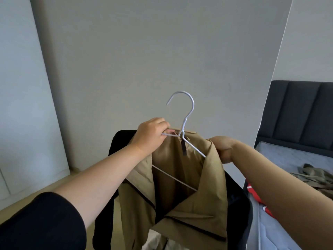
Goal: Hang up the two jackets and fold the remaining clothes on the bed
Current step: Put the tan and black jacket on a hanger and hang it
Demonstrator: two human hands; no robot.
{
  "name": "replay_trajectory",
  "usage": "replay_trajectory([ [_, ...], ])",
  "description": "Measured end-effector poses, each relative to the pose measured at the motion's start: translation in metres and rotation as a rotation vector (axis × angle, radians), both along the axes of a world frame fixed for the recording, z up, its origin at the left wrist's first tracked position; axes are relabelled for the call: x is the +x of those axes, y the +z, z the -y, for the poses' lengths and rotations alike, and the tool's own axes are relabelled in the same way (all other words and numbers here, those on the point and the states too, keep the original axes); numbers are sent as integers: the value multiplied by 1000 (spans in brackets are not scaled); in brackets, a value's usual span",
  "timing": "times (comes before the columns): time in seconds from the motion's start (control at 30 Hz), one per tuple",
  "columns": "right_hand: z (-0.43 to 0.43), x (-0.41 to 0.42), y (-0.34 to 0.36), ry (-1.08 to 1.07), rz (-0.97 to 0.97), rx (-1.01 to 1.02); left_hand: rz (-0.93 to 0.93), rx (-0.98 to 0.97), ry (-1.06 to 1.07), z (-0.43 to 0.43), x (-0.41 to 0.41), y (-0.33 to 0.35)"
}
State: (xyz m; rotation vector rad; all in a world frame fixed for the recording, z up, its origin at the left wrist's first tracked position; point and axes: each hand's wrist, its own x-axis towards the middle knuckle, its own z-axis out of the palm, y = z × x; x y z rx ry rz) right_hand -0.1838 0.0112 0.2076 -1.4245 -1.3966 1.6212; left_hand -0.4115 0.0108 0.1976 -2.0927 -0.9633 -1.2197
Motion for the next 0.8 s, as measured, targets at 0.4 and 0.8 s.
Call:
replay_trajectory([
  [0.4, 3, -9, -5, -101, 950, 662, 171, -379, 348, -24, -8, -2],
  [0.8, 4, -21, -24, -23, 1178, 763, 403, -602, 370, -27, 2, -8],
])
